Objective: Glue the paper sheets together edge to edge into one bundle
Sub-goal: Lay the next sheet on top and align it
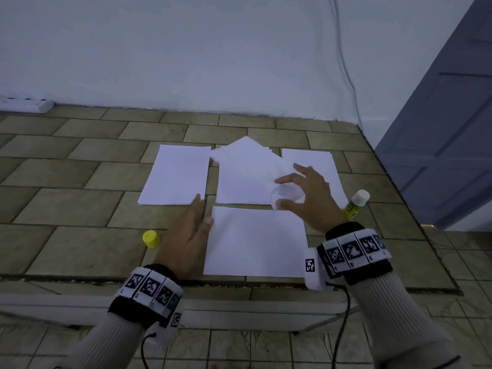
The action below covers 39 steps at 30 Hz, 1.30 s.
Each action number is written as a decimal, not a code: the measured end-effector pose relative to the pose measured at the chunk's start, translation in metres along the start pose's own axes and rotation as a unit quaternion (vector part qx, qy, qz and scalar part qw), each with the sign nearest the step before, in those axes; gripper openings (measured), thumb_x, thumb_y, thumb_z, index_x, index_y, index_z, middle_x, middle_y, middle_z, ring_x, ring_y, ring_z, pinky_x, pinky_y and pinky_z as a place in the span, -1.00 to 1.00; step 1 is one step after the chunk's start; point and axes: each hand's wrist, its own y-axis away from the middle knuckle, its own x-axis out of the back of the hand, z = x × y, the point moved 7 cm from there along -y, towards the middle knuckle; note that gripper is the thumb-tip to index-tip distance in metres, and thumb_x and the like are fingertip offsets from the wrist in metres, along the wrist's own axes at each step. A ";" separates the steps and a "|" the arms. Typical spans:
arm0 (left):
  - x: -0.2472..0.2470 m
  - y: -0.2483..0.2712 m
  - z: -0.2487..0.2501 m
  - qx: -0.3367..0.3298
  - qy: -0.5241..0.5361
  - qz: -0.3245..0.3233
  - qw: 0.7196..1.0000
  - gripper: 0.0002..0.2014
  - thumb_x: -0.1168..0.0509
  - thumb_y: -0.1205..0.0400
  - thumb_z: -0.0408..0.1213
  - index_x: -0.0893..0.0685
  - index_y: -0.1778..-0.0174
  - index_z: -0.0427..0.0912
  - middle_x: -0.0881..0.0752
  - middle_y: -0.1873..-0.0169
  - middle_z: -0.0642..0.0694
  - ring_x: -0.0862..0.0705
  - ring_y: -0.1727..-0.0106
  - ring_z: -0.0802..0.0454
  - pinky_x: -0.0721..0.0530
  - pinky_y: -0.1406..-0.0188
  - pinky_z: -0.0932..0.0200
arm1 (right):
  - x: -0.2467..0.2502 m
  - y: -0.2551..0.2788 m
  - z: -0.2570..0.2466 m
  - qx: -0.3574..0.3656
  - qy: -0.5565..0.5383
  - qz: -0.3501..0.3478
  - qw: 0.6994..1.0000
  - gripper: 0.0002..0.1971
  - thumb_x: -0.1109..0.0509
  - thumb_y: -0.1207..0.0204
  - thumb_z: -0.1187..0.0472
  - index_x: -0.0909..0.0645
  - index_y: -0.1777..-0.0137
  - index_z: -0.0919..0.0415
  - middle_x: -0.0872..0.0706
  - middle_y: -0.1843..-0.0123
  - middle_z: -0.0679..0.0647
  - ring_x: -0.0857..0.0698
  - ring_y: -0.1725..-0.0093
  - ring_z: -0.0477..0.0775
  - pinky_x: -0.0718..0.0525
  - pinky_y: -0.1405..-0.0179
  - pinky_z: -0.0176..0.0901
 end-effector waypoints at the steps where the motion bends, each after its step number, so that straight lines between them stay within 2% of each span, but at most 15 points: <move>1: 0.005 -0.003 0.007 0.009 0.082 0.016 0.996 -0.05 0.08 -0.49 0.57 -0.18 -0.68 -0.01 -0.37 -0.55 0.22 -0.36 -0.56 0.20 -0.28 -0.58 0.08 | -0.002 0.009 -0.005 0.012 -0.001 -0.017 1.000 -0.57 -0.55 -0.40 -0.03 -0.58 -0.27 -0.18 -0.17 -0.68 0.00 0.08 -0.70 0.12 0.06 -0.62 0.33; 3: 0.014 -0.012 0.015 0.053 0.227 0.056 0.971 -0.20 0.00 -0.58 0.35 -0.23 -0.66 -0.07 -0.53 -0.39 0.08 -0.60 -0.30 0.18 -0.48 -0.45 0.04 | -0.007 0.023 -0.012 0.045 0.002 -0.047 0.998 -0.57 -0.55 -0.43 0.07 -0.58 -0.29 -0.16 -0.06 -0.71 0.01 0.17 -0.70 0.10 0.05 -0.64 0.19; 6: 0.021 -0.025 0.016 0.126 0.290 0.067 0.946 -0.40 -0.16 -0.63 0.12 -0.30 -0.61 0.05 -0.64 -0.21 0.03 -0.71 -0.04 0.09 -0.72 -0.06 -0.04 | -0.019 0.036 -0.012 0.086 0.003 -0.087 0.993 -0.58 -0.54 -0.45 0.09 -0.57 -0.28 -0.19 -0.04 -0.72 -0.07 0.15 -0.70 0.02 -0.02 -0.62 0.06; 9: 0.018 -0.029 0.012 0.115 0.278 0.037 0.953 -0.49 -0.30 -0.68 -0.39 -0.42 -0.55 0.01 -0.78 0.04 0.03 -0.75 0.05 0.09 -0.77 -0.02 -0.01 | -0.028 0.042 -0.006 0.091 0.008 -0.092 0.992 -0.56 -0.54 -0.45 0.12 -0.56 -0.29 -0.21 0.12 -0.72 -0.08 0.27 -0.69 0.04 0.09 -0.59 0.00; 12: 0.013 -0.026 0.011 0.088 0.264 0.011 0.961 -0.52 -0.25 -0.66 -0.58 -0.55 -0.43 -0.04 -0.84 0.05 -0.03 -0.79 -0.07 0.00 -0.77 -0.06 0.07 | -0.030 0.043 0.003 0.076 0.014 -0.083 0.994 -0.51 -0.52 -0.47 0.18 -0.52 -0.33 -0.24 0.34 -0.68 -0.11 0.31 -0.68 0.09 0.10 -0.57 -0.03; 14: 0.011 -0.025 0.010 0.079 0.274 0.006 0.958 -0.56 -0.25 -0.66 -0.58 -0.63 -0.33 0.00 -0.80 -0.09 -0.14 -0.73 -0.20 -0.19 -0.71 -0.21 -0.14 | -0.031 0.043 0.011 0.056 -0.005 -0.085 0.995 -0.44 -0.51 -0.48 0.22 -0.46 -0.38 -0.28 0.33 -0.70 -0.03 0.11 -0.68 -0.01 -0.10 -0.58 -0.11; 16: 0.008 -0.025 0.011 0.073 0.290 -0.001 0.954 -0.59 -0.24 -0.66 -0.57 -0.64 -0.30 0.00 -0.74 -0.23 -0.13 -0.69 -0.28 -0.19 -0.64 -0.30 -0.25 | -0.030 0.043 0.018 0.027 -0.050 -0.085 0.995 -0.42 -0.51 -0.48 0.24 -0.43 -0.39 -0.29 0.18 -0.73 0.05 -0.16 -0.65 -0.02 -0.37 -0.50 -0.16; 19: 0.003 -0.025 0.012 0.066 0.322 -0.003 0.944 -0.60 -0.20 -0.67 -0.59 -0.62 -0.31 -0.06 -0.66 -0.33 -0.03 -0.64 -0.38 -0.07 -0.66 -0.30 -0.13 | -0.027 0.041 0.022 -0.014 -0.149 -0.068 0.986 -0.51 -0.48 -0.51 0.29 -0.50 -0.35 -0.16 -0.22 -0.67 0.10 -0.54 -0.44 0.08 -0.62 -0.22 -0.32; 21: 0.001 -0.025 0.013 0.063 0.329 -0.004 0.942 -0.60 -0.20 -0.67 -0.58 -0.61 -0.32 -0.07 -0.65 -0.35 -0.03 -0.64 -0.37 -0.01 -0.67 -0.28 0.00 | -0.025 0.039 0.026 -0.034 -0.173 -0.056 0.983 -0.57 -0.47 -0.52 0.27 -0.53 -0.33 -0.12 -0.49 -0.48 0.05 -0.68 -0.21 -0.01 -0.67 0.00 -0.43; 26: -0.005 -0.023 0.011 0.061 0.323 -0.011 0.944 -0.61 -0.22 -0.67 -0.55 -0.62 -0.32 -0.07 -0.67 -0.27 0.11 -0.68 -0.26 0.19 -0.70 -0.19 0.22 | -0.024 0.034 0.033 -0.056 -0.193 -0.043 0.979 -0.65 -0.47 -0.52 0.24 -0.59 -0.25 -0.08 -0.60 -0.12 -0.16 -0.67 -0.01 -0.21 -0.61 0.14 -0.50; 29: -0.002 -0.024 0.008 0.065 0.291 0.005 0.955 -0.64 -0.24 -0.68 -0.53 -0.65 -0.25 0.00 -0.67 -0.26 0.11 -0.67 -0.26 0.19 -0.70 -0.15 0.28 | -0.018 0.032 0.036 -0.066 -0.233 -0.004 0.970 -0.65 -0.51 -0.46 0.35 -0.62 -0.20 0.06 -0.70 -0.01 -0.04 -0.69 0.12 -0.12 -0.68 0.16 -0.42; 32: -0.001 -0.022 0.008 0.084 0.278 0.008 0.957 -0.71 -0.28 -0.66 -0.48 -0.68 -0.21 -0.05 -0.74 -0.11 0.09 -0.76 -0.03 0.24 -0.72 0.08 0.37 | -0.013 0.032 0.042 -0.075 -0.235 0.010 0.969 -0.62 -0.56 -0.39 0.39 -0.64 -0.15 0.07 -0.73 0.02 0.16 -0.73 0.14 0.06 -0.76 0.05 -0.18; 34: -0.003 -0.020 0.007 0.087 0.253 -0.013 0.963 -0.73 -0.33 -0.64 -0.47 -0.69 -0.18 -0.07 -0.77 -0.08 -0.02 -0.77 -0.04 0.14 -0.74 0.06 0.33 | -0.012 0.034 0.047 -0.082 -0.212 0.006 0.974 -0.60 -0.58 -0.35 0.39 -0.64 -0.13 0.03 -0.73 0.03 0.27 -0.73 0.09 0.24 -0.76 -0.05 0.01; 36: -0.004 -0.018 0.007 0.075 0.194 -0.044 0.977 -0.74 -0.38 -0.61 -0.44 -0.70 -0.12 -0.01 -0.79 -0.06 -0.11 -0.76 -0.06 0.11 -0.74 -0.03 0.28 | -0.012 0.039 0.051 -0.085 -0.186 -0.003 0.979 -0.59 -0.60 -0.34 0.37 -0.64 -0.16 0.05 -0.75 0.03 0.27 -0.74 0.04 0.26 -0.76 -0.05 0.01; 39: -0.001 -0.016 0.009 0.037 0.041 -0.063 0.996 -0.78 -0.47 -0.55 -0.36 -0.72 -0.02 0.04 -0.63 0.42 0.13 -0.62 0.34 0.36 -0.58 0.26 0.48 | -0.014 0.047 0.056 -0.084 -0.128 -0.019 0.988 -0.55 -0.60 -0.34 0.34 -0.64 -0.23 0.16 -0.74 -0.01 0.18 -0.74 0.04 0.11 -0.73 0.07 -0.23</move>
